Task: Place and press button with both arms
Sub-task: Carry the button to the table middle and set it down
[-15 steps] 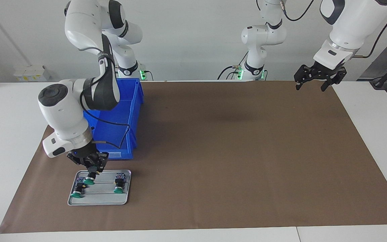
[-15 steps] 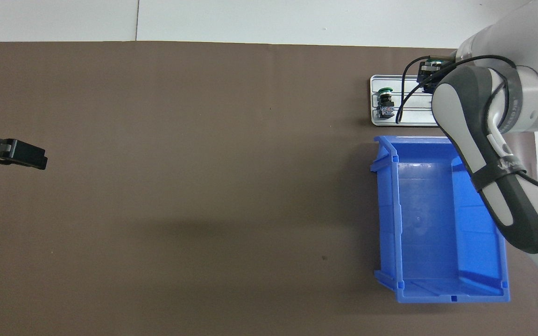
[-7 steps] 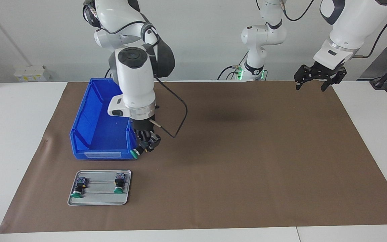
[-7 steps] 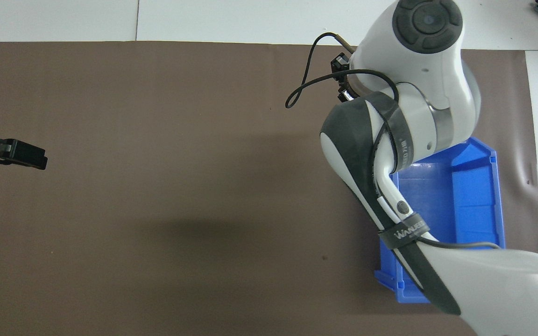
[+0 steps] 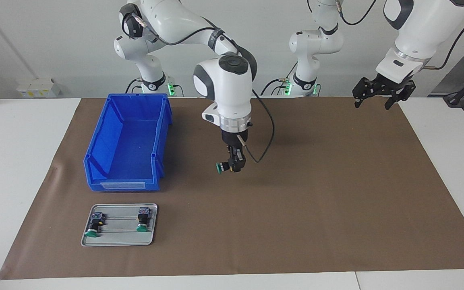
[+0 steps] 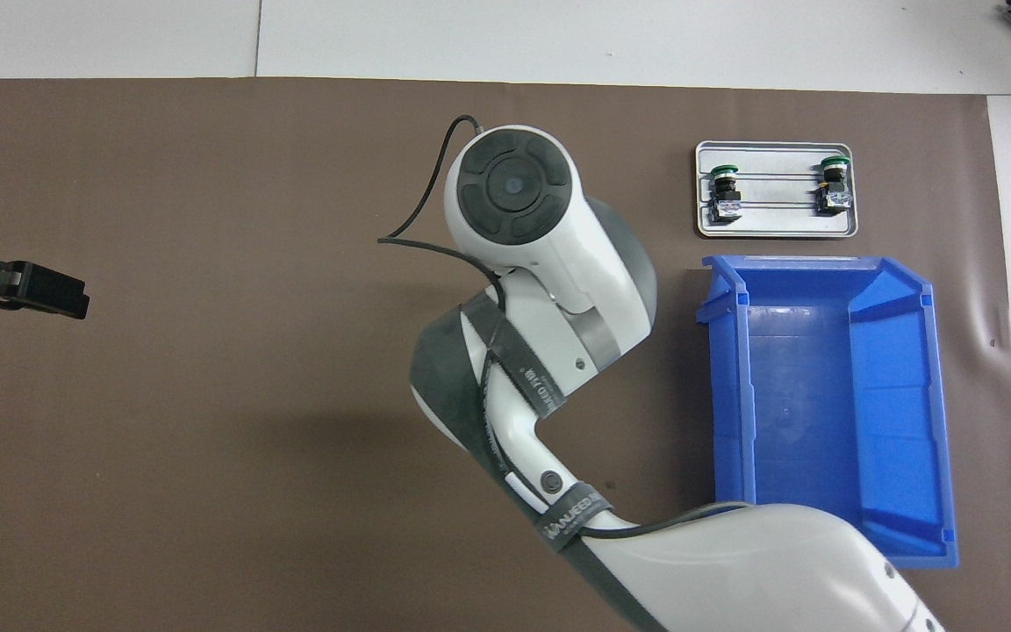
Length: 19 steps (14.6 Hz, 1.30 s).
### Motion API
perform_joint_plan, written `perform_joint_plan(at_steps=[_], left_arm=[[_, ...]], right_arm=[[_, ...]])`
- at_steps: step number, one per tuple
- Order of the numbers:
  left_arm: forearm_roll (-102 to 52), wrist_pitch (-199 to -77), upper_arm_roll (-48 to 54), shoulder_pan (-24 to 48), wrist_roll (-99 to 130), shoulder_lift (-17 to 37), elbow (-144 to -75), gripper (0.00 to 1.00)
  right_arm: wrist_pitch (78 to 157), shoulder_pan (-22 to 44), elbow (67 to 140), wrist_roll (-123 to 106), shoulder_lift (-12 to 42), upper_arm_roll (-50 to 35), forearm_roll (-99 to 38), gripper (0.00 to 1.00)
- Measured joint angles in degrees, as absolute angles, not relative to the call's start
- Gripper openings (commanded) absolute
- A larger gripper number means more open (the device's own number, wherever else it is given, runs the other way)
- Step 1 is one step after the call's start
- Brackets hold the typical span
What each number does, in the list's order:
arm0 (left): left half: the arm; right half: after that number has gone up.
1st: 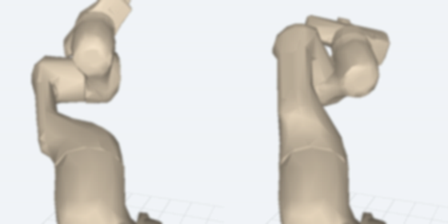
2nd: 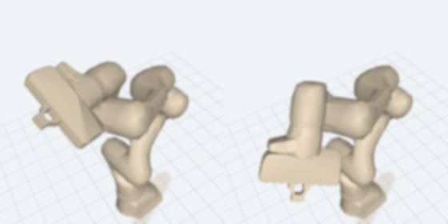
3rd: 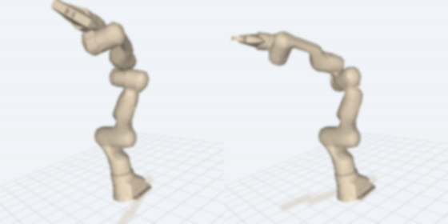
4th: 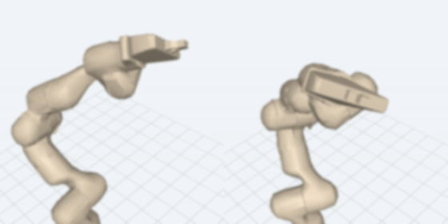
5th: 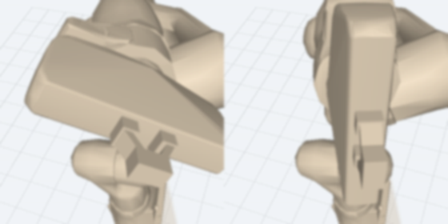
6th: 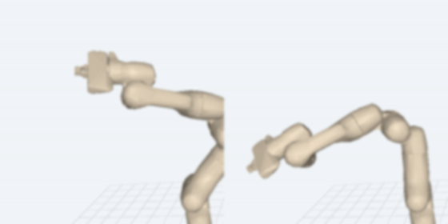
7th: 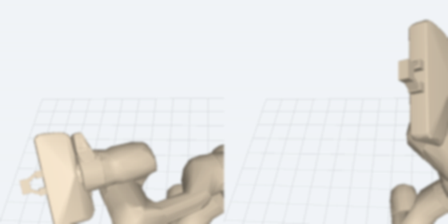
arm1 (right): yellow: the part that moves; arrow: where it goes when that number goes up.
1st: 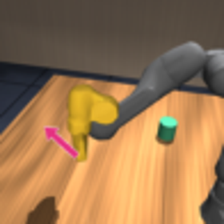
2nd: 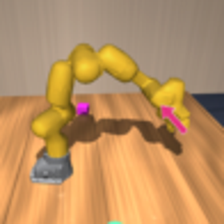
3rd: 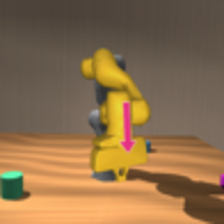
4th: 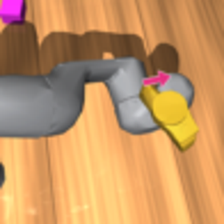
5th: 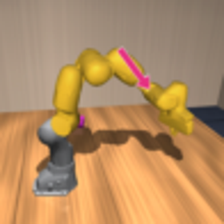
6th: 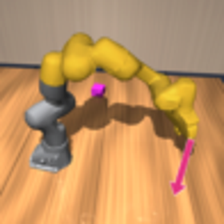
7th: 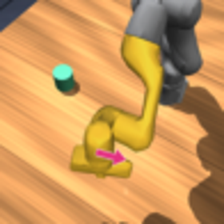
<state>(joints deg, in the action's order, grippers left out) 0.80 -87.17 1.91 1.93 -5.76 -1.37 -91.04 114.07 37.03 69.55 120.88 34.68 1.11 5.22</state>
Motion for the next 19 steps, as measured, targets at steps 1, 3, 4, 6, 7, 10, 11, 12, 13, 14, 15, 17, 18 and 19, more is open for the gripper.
perform_joint_plan(at_steps=[1,3,4,6,7,10,11,12,13,14,15,17,18,19], left_arm=[[0.8,-87.2,1.9,1.9,-5.8,-1.4,-91.0,1.00],[0.8,-87.2,1.9,1.9,-5.8,-1.4,-91.0,1.00],[0.8,-87.2,1.9,1.9,-5.8,-1.4,-91.0,1.00],[0.8,-87.2,1.9,1.9,-5.8,-1.4,-91.0,1.00],[0.8,-87.2,1.9,1.9,-5.8,-1.4,-91.0,1.00],[0.8,-87.2,1.9,1.9,-5.8,-1.4,-91.0,1.00],[0.8,-87.2,1.9,1.9,-5.8,-1.4,-91.0,1.00],[0.8,-87.2,1.9,1.9,-5.8,-1.4,-91.0,1.00],[0.8,-87.2,1.9,1.9,-5.8,-1.4,-91.0,1.00],[0.8,-87.2,1.9,1.9,-5.8,-1.4,-91.0,1.00],[0.8,-87.2,1.9,1.9,-5.8,-1.4,-91.0,1.00],[0.8,-87.2,1.9,1.9,-5.8,-1.4,-91.0,1.00],[0.8,-87.2,1.9,1.9,-5.8,-1.4,-91.0,1.00],[0.8,-87.2,1.9,1.9,-5.8,-1.4,-91.0,1.00]], right_arm=[[115.2,39.1,68.3,125.1,37.1,1.2,6.0,0.00],[117.0,41.5,64.4,131.4,41.7,1.3,6.6,0.00],[118.6,42.4,63.0,132.8,43.4,1.2,6.6,0.00],[121.9,44.3,62.3,134.2,45.3,1.2,6.6,0.00],[122.8,45.0,62.3,134.6,45.7,1.2,6.6,0.00],[123.0,46.1,63.3,134.7,46.1,1.2,6.6,0.00],[123.6,46.5,63.8,134.7,46.4,1.1,6.8,0.00],[124.2,46.9,64.2,134.7,46.8,1.2,7.2,0.00],[124.3,47.3,64.7,134.7,47.2,1.2,7.7,0.00],[124.4,47.6,64.9,134.8,47.8,1.2,8.2,0.00],[124.5,47.9,65.0,134.9,48.3,1.2,8.3,0.00],[124.6,48.5,65.1,135.8,49.2,1.2,9.4,0.00],[124.6,48.7,65.3,136.7,49.8,1.2,10.4,0.78],[124.9,48.9,65.1,137.2,50.1,1.2,11.3,1.00]])
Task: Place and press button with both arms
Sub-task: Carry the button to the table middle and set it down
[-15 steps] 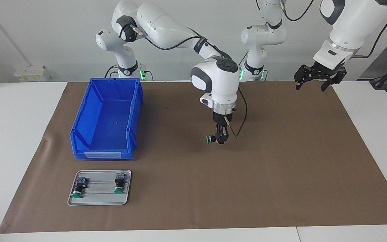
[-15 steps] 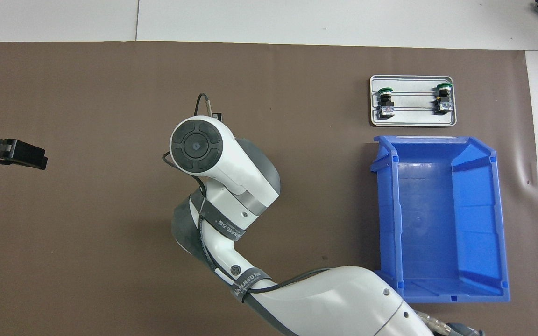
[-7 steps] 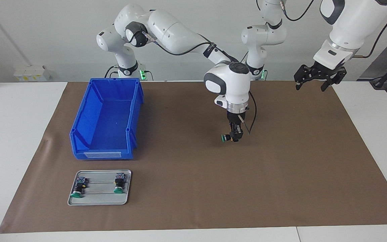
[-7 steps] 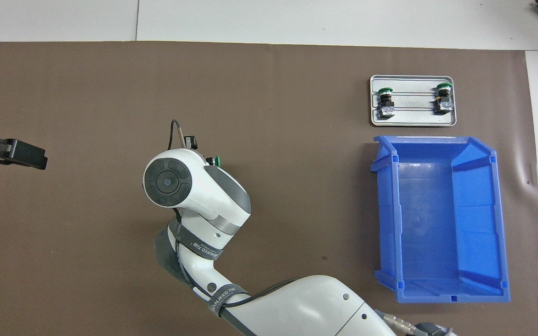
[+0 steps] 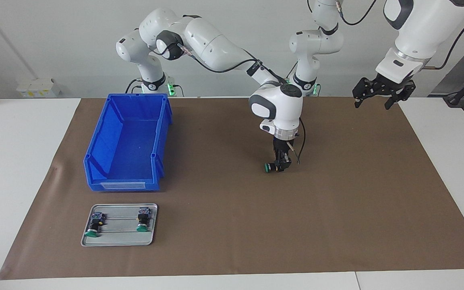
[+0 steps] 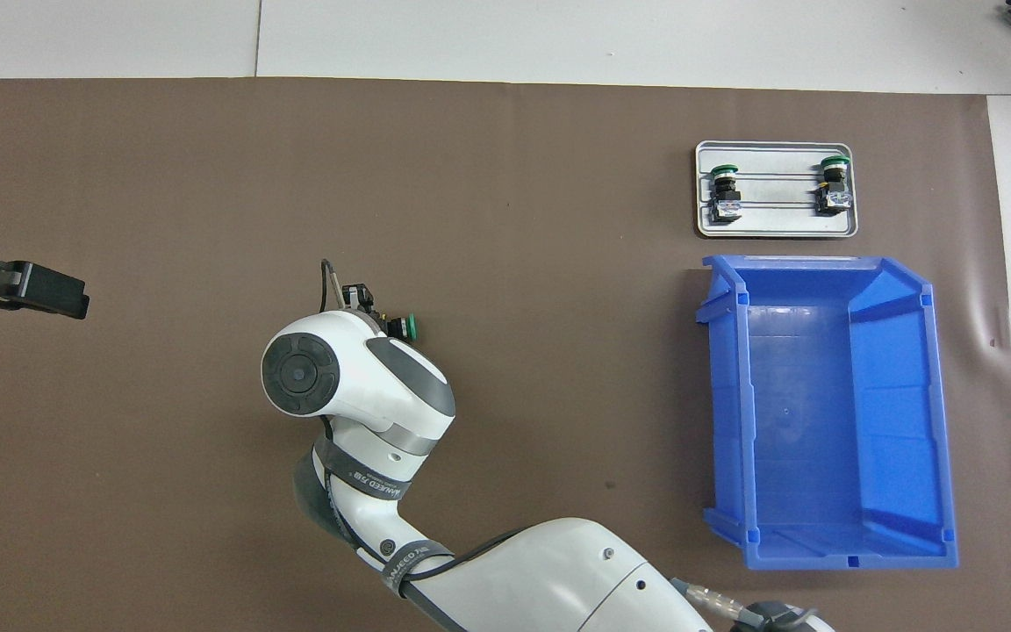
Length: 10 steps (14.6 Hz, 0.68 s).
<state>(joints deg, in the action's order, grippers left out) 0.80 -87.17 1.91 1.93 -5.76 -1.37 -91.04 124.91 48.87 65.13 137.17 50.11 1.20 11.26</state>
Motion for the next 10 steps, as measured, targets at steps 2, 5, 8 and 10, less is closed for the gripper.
perform_joint_plan(at_steps=[2,5,8,10], left_arm=[[0.8,-87.2,1.9,1.9,-5.8,-1.4,-91.0,1.00],[0.8,-87.2,1.9,1.9,-5.8,-1.4,-91.0,1.00],[0.8,-87.2,1.9,1.9,-5.8,-1.4,-91.0,1.00],[0.8,-87.2,1.9,1.9,-5.8,-1.4,-91.0,1.00]], right_arm=[[124.6,49.0,65.2,137.4,50.1,1.3,12.8,1.00],[123.6,48.8,64.1,137.0,48.6,1.5,14.1,1.00],[119.3,48.1,63.8,131.6,43.3,1.6,14.2,1.00],[117.9,46.0,64.7,124.5,39.7,1.8,14.2,1.00]])
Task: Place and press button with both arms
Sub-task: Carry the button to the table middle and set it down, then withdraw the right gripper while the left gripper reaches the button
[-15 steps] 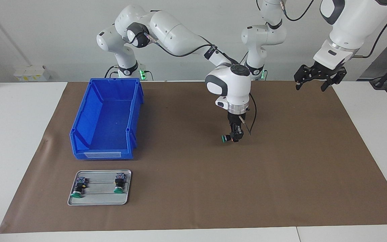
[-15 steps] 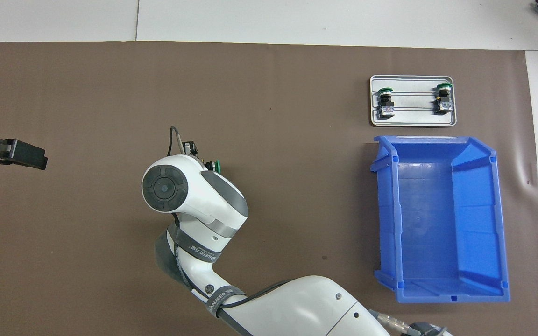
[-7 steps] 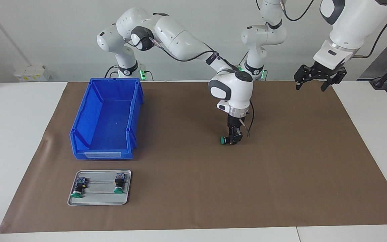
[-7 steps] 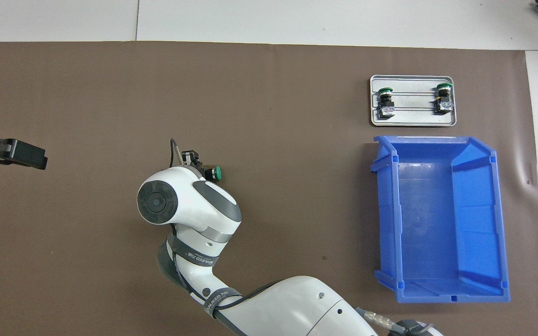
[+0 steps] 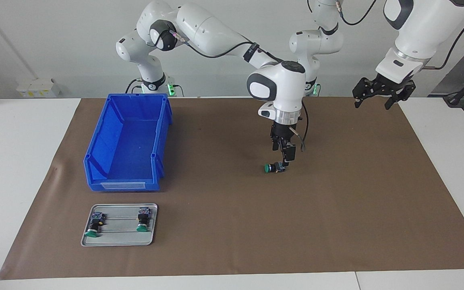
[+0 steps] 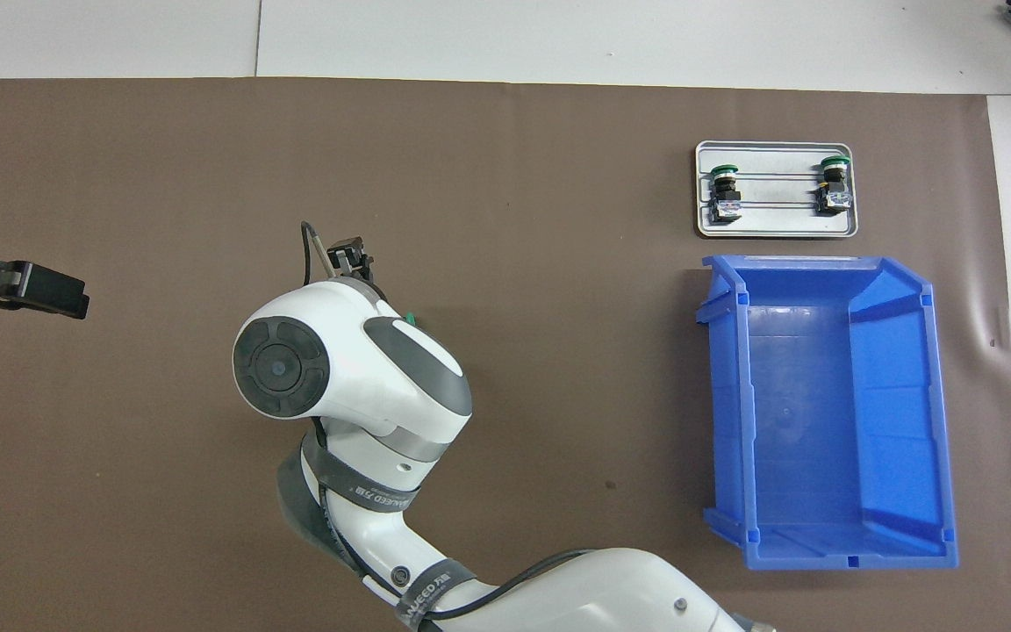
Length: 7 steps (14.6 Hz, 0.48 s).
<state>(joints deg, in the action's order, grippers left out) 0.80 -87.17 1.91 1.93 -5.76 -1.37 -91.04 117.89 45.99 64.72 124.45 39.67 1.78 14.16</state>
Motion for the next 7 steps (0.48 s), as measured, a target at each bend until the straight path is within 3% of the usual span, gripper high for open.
perform_joint_plan(at_steps=[7], left_arm=[[0.8,-87.4,2.0,1.9,-5.9,-1.4,-91.0,0.99]], right_arm=[[117.1,30.4,77.7,82.0,23.2,2.0,12.9,1.00]])
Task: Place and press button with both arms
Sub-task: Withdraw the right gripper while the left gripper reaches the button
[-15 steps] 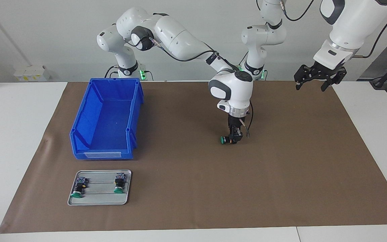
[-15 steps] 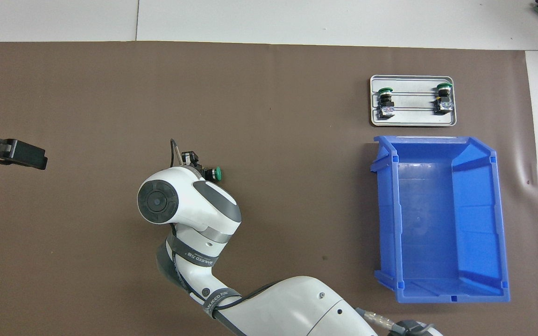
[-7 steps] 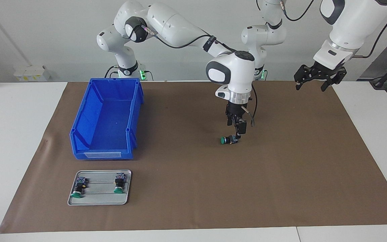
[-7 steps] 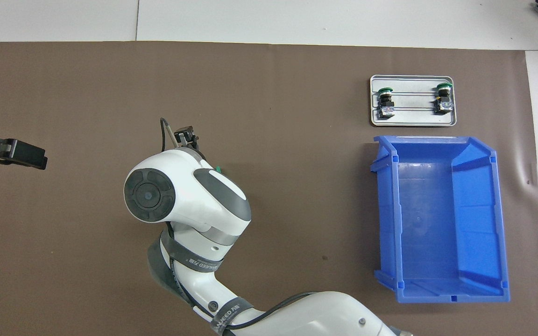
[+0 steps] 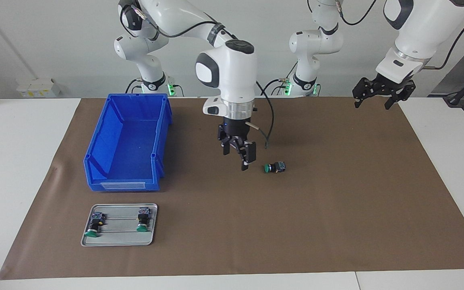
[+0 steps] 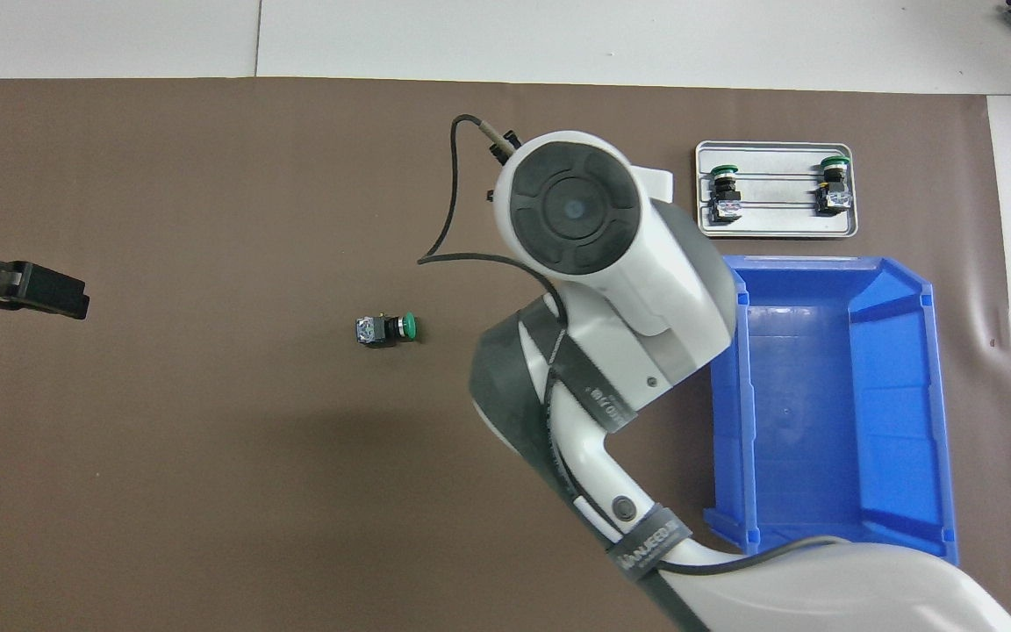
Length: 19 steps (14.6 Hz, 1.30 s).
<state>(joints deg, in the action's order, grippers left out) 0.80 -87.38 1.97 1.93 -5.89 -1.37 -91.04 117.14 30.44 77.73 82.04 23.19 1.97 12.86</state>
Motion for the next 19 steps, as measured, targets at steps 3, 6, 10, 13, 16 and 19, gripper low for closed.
perform_joint_plan(at_steps=[3,6,10,13,16,19], left_arm=[[0.8,-90.4,2.7,2.1,-9.8,-1.4,-91.1,0.99],[0.8,-92.7,3.1,4.1,-18.4,-1.4,-92.3,0.99],[0.8,-102.7,3.4,7.9,-25.3,-1.9,-98.3,1.00],[0.8,-109.0,3.5,11.5,-28.4,-2.0,-102.5,1.00],[0.8,-115.0,3.6,14.8,-29.7,-1.3,-107.1,1.00],[0.8,-120.1,3.7,18.3,-36.4,2.4,-109.4,0.96]], right_arm=[[116.7,20.6,81.0,60.1,18.1,2.1,6.8,1.00],[111.8,12.0,81.7,40.2,14.0,2.1,4.9,1.00],[105.1,5.9,81.8,24.6,9.0,2.0,4.8,1.00],[99.2,4.2,81.5,22.4,5.0,2.1,4.8,1.00],[90.9,2.8,82.3,15.5,2.3,2.1,4.7,1.00],[90.7,0.5,88.8,8.8,-0.7,2.2,3.6,1.00]])
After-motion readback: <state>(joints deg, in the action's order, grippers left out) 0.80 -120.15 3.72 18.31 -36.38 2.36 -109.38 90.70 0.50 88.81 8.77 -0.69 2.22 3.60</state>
